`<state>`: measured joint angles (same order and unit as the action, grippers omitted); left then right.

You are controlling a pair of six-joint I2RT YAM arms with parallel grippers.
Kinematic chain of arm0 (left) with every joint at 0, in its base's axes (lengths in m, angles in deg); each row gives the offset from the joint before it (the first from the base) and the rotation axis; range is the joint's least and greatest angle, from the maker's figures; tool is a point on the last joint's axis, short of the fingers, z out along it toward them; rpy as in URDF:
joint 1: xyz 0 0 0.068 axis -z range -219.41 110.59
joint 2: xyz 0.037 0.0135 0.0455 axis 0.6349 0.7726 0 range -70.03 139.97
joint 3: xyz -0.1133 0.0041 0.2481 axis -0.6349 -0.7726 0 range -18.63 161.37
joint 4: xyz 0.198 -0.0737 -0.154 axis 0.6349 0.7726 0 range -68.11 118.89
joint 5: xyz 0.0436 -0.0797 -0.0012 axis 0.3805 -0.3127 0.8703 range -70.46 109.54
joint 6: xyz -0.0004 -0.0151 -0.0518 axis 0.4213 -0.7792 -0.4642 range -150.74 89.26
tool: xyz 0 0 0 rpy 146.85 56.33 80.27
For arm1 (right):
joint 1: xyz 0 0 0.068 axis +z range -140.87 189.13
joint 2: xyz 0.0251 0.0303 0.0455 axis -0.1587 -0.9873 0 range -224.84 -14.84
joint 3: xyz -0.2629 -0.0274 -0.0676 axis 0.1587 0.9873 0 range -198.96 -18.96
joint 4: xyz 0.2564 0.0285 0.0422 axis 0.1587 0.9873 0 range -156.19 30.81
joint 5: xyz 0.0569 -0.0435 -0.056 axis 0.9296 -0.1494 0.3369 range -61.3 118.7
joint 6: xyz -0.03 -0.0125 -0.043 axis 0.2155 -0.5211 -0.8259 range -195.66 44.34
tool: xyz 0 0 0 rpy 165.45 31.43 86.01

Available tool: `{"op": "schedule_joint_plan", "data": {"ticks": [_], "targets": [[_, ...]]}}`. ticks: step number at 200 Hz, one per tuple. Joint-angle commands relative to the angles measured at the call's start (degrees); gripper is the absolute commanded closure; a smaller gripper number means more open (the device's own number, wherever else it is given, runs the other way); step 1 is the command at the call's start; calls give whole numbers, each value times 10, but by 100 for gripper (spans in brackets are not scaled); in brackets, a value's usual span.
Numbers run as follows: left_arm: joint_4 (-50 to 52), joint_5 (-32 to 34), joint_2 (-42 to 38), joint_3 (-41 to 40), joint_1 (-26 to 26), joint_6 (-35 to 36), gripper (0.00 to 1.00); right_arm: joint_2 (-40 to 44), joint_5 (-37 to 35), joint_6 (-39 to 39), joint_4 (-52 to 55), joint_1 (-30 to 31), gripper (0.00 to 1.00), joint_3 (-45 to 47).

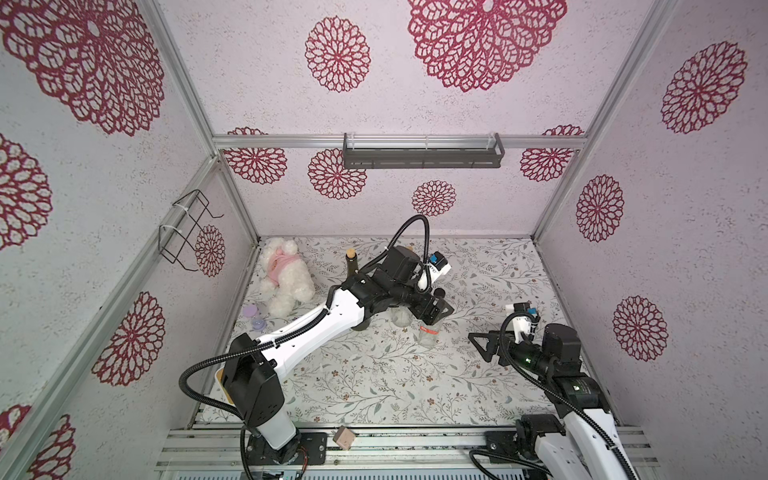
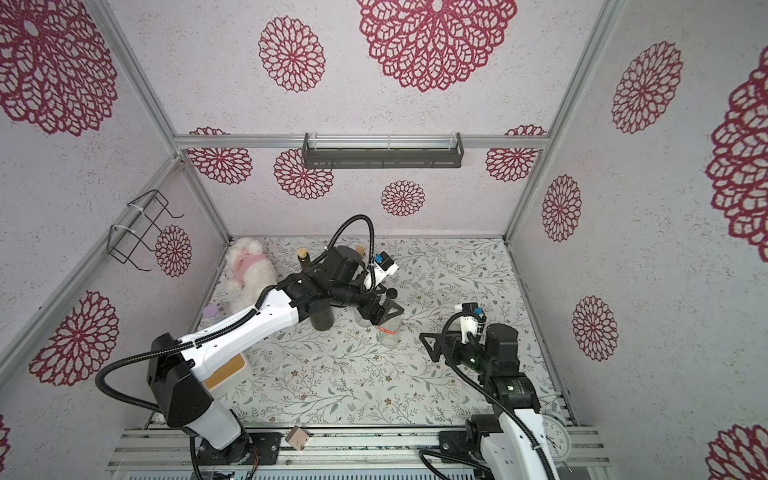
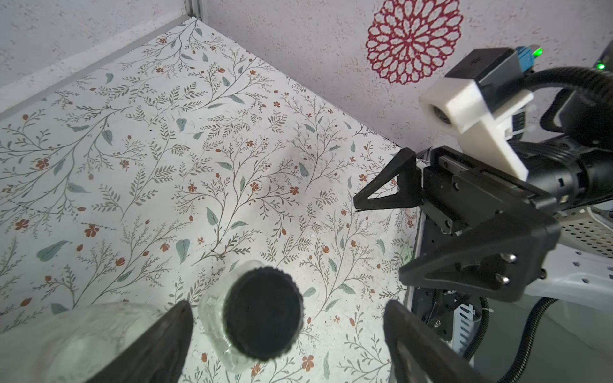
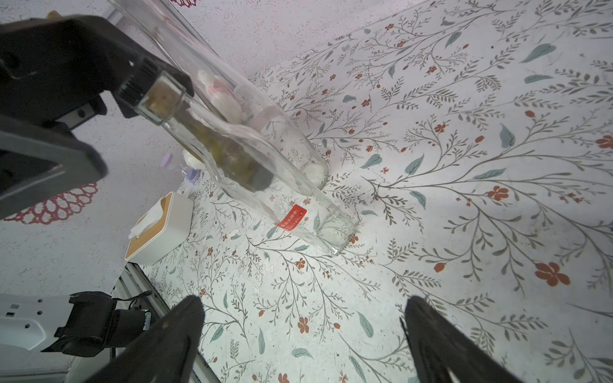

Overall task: Remove the label from the bottle
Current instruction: Adjust the bottle at the center of the board.

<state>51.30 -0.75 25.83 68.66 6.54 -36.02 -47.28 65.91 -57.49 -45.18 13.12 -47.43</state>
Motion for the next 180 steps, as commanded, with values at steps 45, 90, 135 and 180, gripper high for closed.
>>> {"op": "schedule_joint_plan", "data": {"ticks": [45, 90, 135, 180], "targets": [[-36, 30, 17, 12, -2, 11, 19, 0, -5, 6, -4, -3, 3, 1], [-39, 30, 29, 15, -2, 11, 30, -3, -5, 4, -1, -3, 3, -1], [-41, 34, 34, 17, -2, 11, 44, -1, -5, 3, 0, -3, 3, -1], [-42, 47, 35, 15, 0, 12, 56, 0, -6, 4, 0, -3, 4, 0]]}}
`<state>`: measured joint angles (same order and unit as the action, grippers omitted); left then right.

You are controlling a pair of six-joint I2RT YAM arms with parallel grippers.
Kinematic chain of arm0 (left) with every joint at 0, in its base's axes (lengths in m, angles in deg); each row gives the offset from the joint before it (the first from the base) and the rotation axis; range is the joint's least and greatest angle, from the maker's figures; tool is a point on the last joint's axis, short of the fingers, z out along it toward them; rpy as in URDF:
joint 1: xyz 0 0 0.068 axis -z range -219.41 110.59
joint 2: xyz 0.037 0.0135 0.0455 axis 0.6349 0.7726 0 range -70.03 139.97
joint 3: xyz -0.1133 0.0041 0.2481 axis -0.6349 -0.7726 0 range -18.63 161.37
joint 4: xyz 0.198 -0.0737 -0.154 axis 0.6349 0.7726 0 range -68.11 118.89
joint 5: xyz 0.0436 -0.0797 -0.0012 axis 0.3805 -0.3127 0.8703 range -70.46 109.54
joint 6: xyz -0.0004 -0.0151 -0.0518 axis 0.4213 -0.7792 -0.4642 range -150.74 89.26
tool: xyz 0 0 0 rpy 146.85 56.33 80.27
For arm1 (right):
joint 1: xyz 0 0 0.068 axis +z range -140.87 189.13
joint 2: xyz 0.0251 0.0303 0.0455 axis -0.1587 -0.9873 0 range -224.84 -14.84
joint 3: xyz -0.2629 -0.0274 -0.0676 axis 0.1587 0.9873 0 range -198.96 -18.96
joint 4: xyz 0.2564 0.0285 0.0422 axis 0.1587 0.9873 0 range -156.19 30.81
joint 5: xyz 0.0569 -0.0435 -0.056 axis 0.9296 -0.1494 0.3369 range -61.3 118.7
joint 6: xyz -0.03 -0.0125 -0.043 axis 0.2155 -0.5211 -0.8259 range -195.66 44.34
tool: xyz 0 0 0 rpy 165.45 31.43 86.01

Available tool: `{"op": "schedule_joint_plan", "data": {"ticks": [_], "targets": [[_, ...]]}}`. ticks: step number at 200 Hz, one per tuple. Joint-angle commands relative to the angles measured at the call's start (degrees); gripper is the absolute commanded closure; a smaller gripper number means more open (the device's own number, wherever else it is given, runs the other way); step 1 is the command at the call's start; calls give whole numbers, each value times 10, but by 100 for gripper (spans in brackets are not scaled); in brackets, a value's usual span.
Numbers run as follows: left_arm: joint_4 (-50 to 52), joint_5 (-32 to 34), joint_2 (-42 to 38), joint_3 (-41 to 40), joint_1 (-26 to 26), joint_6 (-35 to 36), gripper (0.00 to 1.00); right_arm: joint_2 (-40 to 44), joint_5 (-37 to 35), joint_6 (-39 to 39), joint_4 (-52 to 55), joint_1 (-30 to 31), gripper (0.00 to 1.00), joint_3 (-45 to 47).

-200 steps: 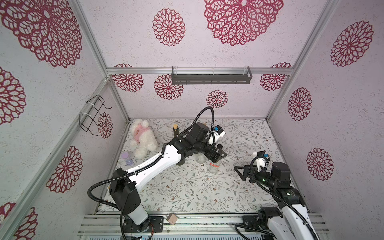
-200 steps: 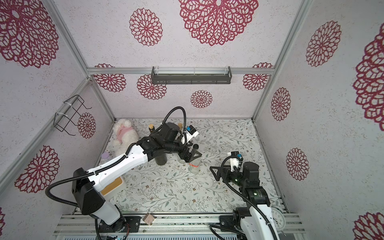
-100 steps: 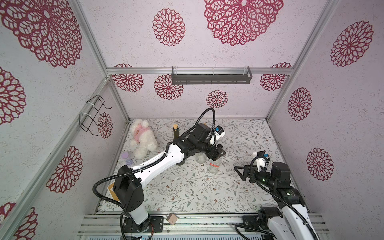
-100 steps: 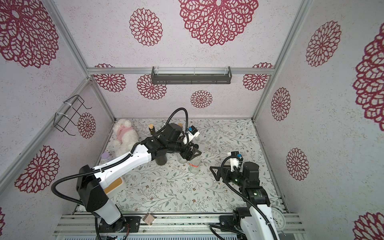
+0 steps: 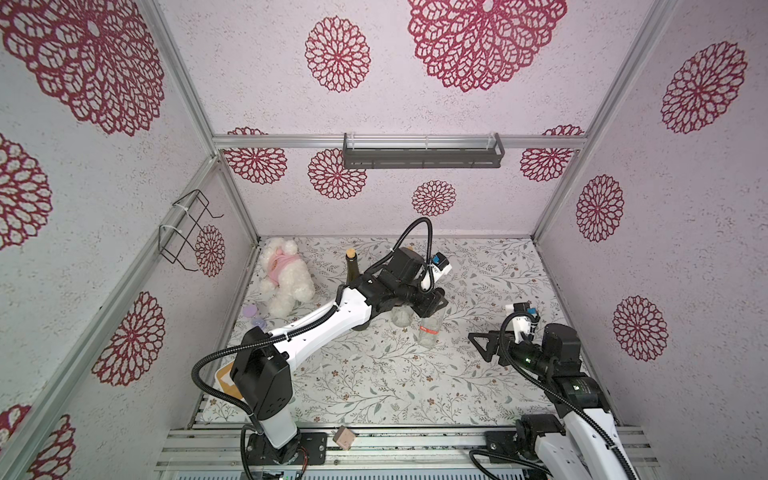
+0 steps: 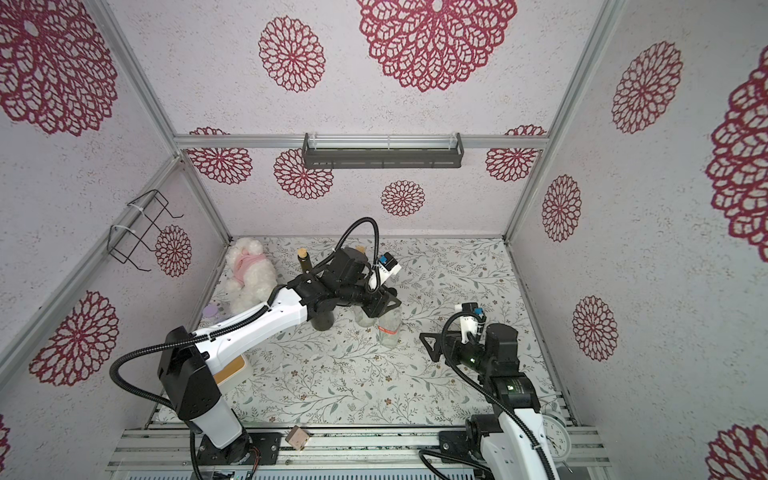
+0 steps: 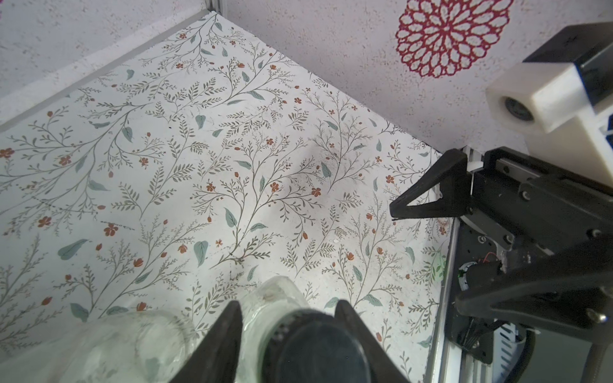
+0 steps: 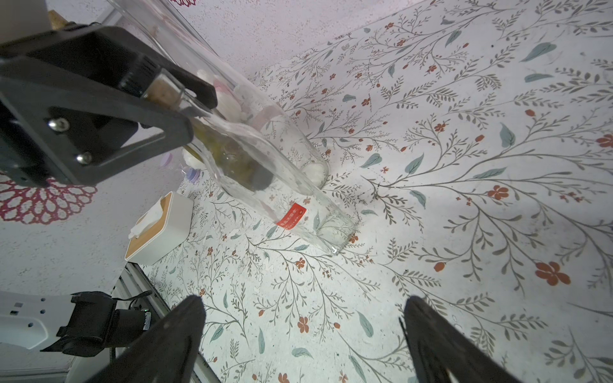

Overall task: Remove the label from the bottle
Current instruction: Adjust the bottle at the center of the board.

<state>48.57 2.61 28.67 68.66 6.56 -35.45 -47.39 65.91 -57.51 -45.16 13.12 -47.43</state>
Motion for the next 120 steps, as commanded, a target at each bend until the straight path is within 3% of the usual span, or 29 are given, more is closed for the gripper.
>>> {"op": "schedule_joint_plan", "data": {"ticks": [1, 68, 95, 120], "targets": [[-15, 15, 6, 15, 0, 7, 56, 1, -6, 4, 0, -4, 4, 0], [10, 97, -1, 34, 30, -6, 70, -7, -10, -2, 14, -3, 4, -23], [1, 165, -8, 42, 51, -55, 79, -22, -40, -15, 36, -3, 4, -47], [25, 251, -10, 60, 65, -121, 80, -34, -90, -11, 44, -3, 3, -58]]}}
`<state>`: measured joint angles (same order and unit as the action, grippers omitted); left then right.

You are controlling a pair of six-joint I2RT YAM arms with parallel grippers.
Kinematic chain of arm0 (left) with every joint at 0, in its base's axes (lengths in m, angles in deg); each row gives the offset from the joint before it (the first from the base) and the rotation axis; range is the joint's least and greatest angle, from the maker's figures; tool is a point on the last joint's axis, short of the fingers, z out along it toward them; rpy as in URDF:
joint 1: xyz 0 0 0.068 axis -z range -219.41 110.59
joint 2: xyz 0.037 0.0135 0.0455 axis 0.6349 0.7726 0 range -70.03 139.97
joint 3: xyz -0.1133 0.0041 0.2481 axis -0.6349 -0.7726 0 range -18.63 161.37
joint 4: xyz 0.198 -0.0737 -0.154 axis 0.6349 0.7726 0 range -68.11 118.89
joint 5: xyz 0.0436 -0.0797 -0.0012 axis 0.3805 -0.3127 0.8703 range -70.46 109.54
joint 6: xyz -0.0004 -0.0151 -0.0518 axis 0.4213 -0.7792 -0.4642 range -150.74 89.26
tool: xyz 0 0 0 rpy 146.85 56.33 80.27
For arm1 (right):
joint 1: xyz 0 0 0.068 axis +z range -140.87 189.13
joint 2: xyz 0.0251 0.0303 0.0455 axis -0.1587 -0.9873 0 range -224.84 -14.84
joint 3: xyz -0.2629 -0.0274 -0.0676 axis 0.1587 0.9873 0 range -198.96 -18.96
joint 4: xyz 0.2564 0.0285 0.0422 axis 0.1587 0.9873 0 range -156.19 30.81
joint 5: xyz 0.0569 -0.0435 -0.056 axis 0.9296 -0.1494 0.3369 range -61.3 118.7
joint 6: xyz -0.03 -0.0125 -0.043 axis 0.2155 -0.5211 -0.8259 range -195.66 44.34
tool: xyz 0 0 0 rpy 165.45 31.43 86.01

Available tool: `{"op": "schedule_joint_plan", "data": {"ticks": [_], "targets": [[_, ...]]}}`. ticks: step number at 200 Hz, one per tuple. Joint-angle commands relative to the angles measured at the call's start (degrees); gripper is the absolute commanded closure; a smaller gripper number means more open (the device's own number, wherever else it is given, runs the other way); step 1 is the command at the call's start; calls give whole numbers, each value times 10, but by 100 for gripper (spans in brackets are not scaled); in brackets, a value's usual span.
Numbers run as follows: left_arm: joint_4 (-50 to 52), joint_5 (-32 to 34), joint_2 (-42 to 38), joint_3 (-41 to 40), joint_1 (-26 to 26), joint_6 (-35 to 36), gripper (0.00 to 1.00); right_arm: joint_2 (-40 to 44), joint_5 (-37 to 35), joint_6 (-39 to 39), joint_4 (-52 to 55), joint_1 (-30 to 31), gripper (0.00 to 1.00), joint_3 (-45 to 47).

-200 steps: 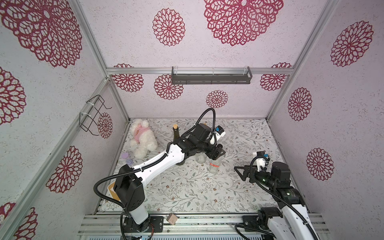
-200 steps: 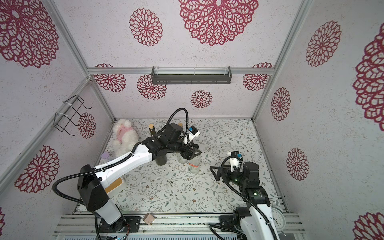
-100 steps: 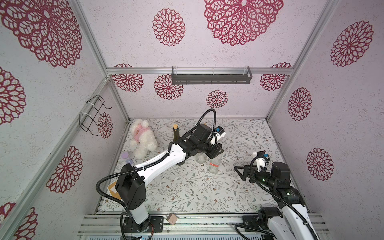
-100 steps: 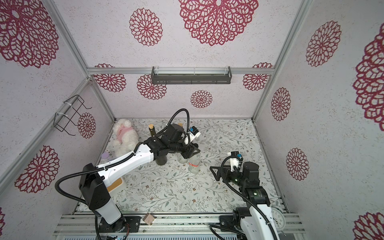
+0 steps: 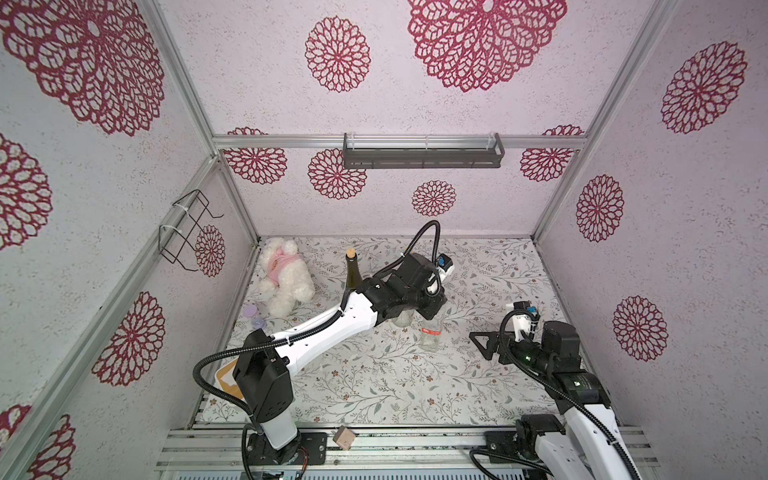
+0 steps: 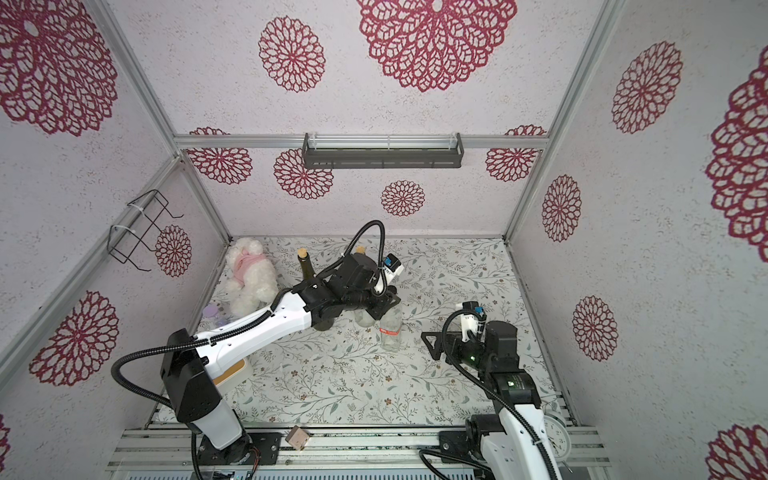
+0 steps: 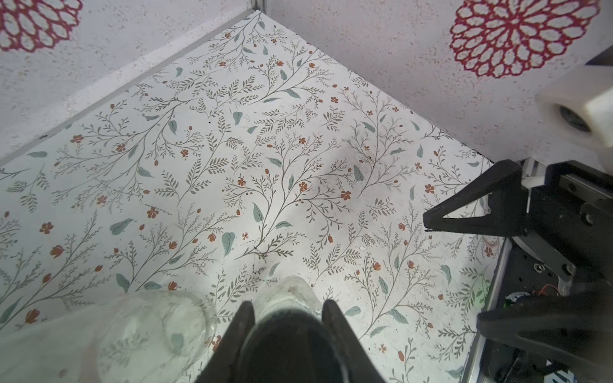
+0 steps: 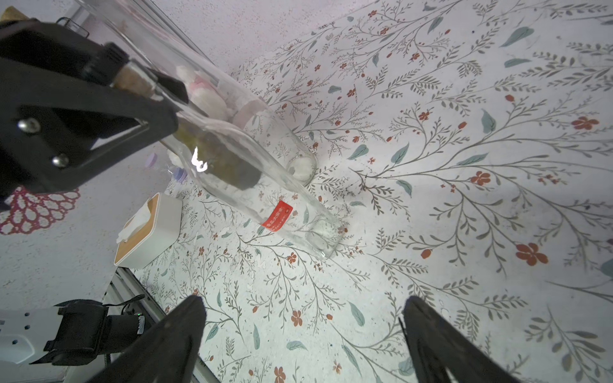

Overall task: Remove the label from the bottle
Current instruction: Adjust the bottle at the center of the board.

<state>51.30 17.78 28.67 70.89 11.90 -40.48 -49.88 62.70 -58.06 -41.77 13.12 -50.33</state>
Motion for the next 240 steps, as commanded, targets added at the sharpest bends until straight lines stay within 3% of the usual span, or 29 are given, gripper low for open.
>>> {"op": "schedule_joint_plan", "data": {"ticks": [1, 26, 59, 165, 206, 217, 225, 240], "targets": [[-2, 102, -10, 38, 11, -74, 80, -9, -61, -5, 11, -3, 3, -29], [29, 178, -12, 46, 19, -132, 81, -22, -145, -12, 32, -3, 4, -39], [77, 249, -8, 55, 37, -195, 81, -18, -152, -19, 19, -4, 4, -26], [108, 327, 32, 65, 99, -293, 79, 9, -176, -25, 20, -3, 5, 1], [112, 336, 38, 60, 108, -320, 66, 5, -174, -24, 22, -3, 5, 1], [113, 343, 40, 61, 113, -323, 57, 5, -171, -23, 23, -3, 5, 1], [114, 345, 39, 60, 115, -324, 44, 6, -170, -23, 24, -2, 5, 1], [114, 348, 40, 58, 118, -328, 37, 11, -170, -22, 24, -2, 5, 2]]}}
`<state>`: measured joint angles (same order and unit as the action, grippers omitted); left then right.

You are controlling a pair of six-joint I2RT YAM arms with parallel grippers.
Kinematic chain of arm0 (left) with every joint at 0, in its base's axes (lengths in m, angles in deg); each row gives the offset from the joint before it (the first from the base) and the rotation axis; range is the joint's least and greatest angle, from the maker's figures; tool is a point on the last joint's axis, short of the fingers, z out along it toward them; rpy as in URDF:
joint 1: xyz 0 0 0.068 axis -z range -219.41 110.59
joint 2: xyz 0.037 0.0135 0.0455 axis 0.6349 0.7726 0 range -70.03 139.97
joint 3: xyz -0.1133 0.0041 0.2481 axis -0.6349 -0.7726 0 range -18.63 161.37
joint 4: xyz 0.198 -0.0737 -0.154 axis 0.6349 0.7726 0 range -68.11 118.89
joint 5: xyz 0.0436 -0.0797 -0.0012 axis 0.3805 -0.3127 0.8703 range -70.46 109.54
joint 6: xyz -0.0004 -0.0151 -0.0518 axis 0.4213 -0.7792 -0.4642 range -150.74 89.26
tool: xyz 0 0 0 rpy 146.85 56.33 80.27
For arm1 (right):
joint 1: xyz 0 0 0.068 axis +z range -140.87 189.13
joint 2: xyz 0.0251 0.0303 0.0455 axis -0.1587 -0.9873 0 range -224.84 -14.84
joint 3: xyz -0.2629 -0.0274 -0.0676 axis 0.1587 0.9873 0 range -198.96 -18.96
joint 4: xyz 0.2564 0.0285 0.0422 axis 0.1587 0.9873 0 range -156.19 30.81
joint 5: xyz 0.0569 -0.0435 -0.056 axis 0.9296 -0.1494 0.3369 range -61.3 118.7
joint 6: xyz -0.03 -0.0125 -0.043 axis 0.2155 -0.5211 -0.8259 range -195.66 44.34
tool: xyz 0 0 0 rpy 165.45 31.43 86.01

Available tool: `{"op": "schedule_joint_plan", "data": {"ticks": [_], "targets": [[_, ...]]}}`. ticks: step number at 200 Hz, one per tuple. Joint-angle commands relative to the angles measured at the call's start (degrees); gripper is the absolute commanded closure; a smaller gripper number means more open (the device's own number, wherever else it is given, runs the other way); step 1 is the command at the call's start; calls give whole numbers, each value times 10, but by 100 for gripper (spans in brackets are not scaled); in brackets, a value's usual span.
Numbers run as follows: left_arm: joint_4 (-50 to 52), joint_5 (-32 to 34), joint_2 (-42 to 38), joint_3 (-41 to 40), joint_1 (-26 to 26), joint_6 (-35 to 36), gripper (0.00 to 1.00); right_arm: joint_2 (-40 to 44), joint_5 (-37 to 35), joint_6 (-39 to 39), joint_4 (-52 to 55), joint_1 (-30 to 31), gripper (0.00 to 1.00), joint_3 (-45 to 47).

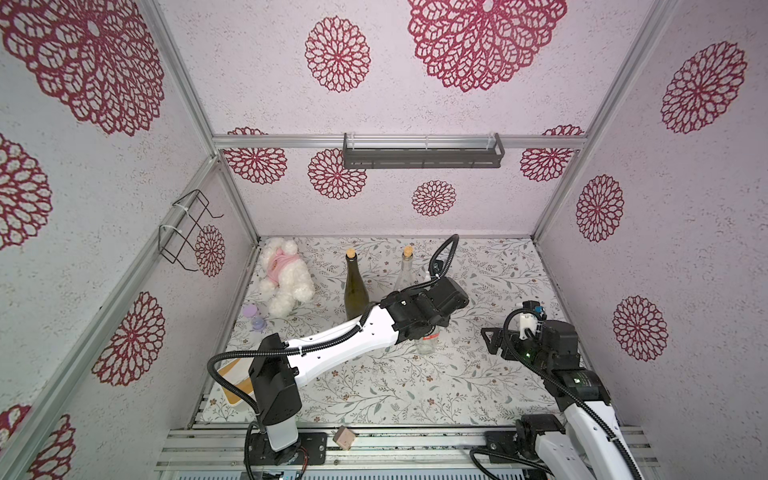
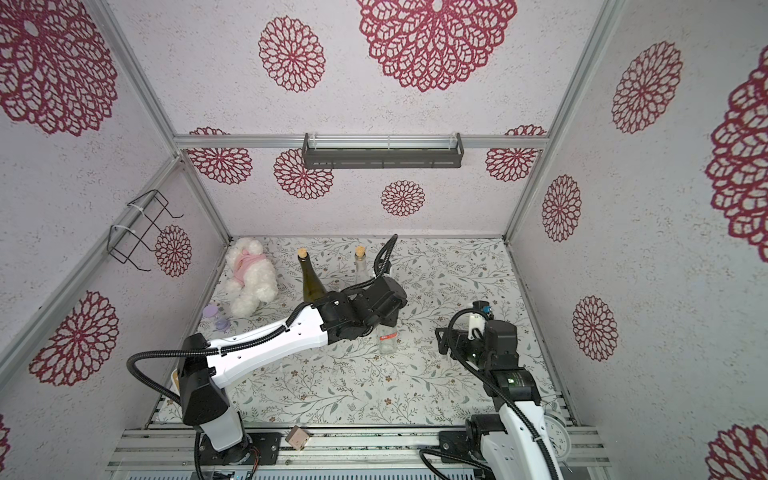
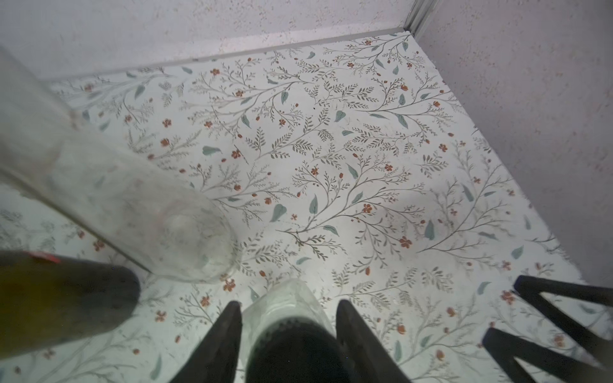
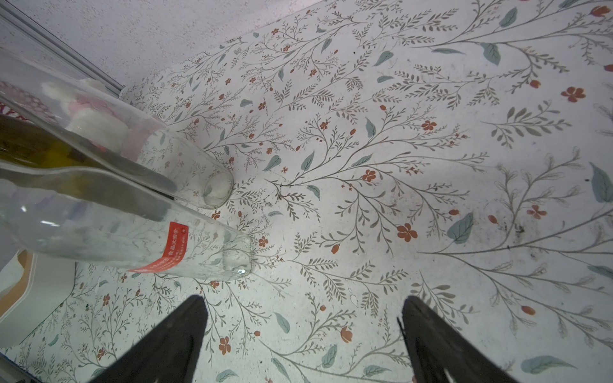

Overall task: Remove the label from the bottle
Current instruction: Adjust the bottle at the center of the board.

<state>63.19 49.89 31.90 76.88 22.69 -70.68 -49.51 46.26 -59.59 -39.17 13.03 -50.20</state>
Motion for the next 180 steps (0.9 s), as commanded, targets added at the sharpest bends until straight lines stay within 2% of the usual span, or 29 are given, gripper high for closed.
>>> {"op": "schedule_joint_plan", "data": {"ticks": [1, 51, 88, 119, 153, 180], "targets": [[-5, 27, 7, -2, 11, -27, 37, 8, -5, -7, -2, -1, 5, 1], [2, 33, 0, 2, 24, -25, 16, 8, 7, -7, -2, 3, 5, 1], [-38, -27, -29, -19, 28, 47, 1, 7, 12, -5, 2, 11, 5, 0], [-69, -79, -80, -57, 23, 120, 3, 5, 15, -4, 8, 13, 5, -7], [-118, -193, -157, -139, -17, 188, 3, -2, 28, -6, 26, 14, 5, -26], [-164, -348, -212, -199, -69, 249, 3, -5, 32, -7, 37, 14, 5, -35]]}}
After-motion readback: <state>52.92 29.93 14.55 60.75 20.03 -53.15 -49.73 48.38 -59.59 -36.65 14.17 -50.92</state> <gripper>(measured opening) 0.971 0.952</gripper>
